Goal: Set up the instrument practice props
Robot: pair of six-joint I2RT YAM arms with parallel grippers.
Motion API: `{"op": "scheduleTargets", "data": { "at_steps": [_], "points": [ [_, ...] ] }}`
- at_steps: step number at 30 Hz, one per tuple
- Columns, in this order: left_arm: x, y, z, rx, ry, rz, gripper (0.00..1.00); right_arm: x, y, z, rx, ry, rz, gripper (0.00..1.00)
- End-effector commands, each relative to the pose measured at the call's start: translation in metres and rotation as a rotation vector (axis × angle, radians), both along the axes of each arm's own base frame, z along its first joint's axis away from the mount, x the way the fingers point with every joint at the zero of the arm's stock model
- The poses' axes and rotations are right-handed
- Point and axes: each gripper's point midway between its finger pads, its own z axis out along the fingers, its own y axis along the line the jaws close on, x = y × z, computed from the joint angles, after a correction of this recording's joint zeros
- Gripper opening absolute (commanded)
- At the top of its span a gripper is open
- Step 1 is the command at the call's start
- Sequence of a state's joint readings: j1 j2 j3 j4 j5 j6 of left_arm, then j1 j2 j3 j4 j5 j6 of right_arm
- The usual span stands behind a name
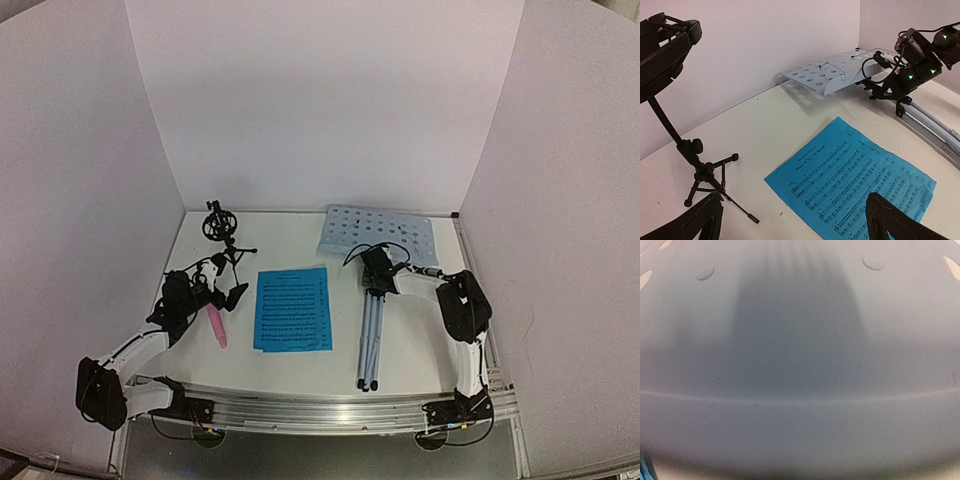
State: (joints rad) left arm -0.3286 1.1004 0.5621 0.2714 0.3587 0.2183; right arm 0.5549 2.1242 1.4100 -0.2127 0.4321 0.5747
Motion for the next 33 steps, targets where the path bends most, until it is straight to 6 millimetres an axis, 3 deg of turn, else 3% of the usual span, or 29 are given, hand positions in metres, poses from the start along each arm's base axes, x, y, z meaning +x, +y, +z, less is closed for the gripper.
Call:
{"op": "scheduleTargets", "data": {
  "at_steps": [1, 3, 4, 6, 8, 15, 22, 28, 33],
  "points": [
    [0.002, -0.002, 0.016, 0.003, -0.065, -0.007, 1.0, -0.007, -0.013, 0.005, -0.045, 0.043, -0.026, 0.0],
    [0.004, -0.003, 0.019, -0.001, -0.062, -0.014, 1.0, 0.009, -0.013, 0.041, -0.014, -0.078, -0.055, 0.0],
    [0.004, -0.005, 0.021, -0.003, -0.062, -0.023, 1.0, 0.017, -0.011, 0.071, 0.022, -0.172, -0.066, 0.0],
    [0.004, -0.008, 0.025, -0.007, -0.061, -0.042, 1.0, 0.027, -0.012, 0.11, 0.057, -0.312, -0.07, 0.0],
    [0.003, -0.014, 0.024, -0.003, -0.049, -0.075, 1.0, 0.035, -0.011, 0.142, 0.08, -0.422, -0.068, 0.0],
    [0.006, -0.021, 0.019, 0.009, -0.018, -0.12, 1.0, 0.041, -0.012, 0.224, 0.116, -0.682, -0.05, 0.0],
    [0.005, -0.039, 0.015, -0.03, 0.065, -0.195, 0.99, 0.032, -0.017, 0.311, 0.175, -0.926, -0.047, 0.0],
    [0.006, -0.085, 0.025, -0.055, 0.123, -0.283, 0.99, 0.019, -0.01, 0.369, 0.225, -1.106, -0.018, 0.0],
    [0.026, -0.14, 0.04, -0.108, 0.138, -0.351, 0.99, 0.011, -0.004, 0.409, 0.27, -1.258, -0.003, 0.0]
  ]
}}
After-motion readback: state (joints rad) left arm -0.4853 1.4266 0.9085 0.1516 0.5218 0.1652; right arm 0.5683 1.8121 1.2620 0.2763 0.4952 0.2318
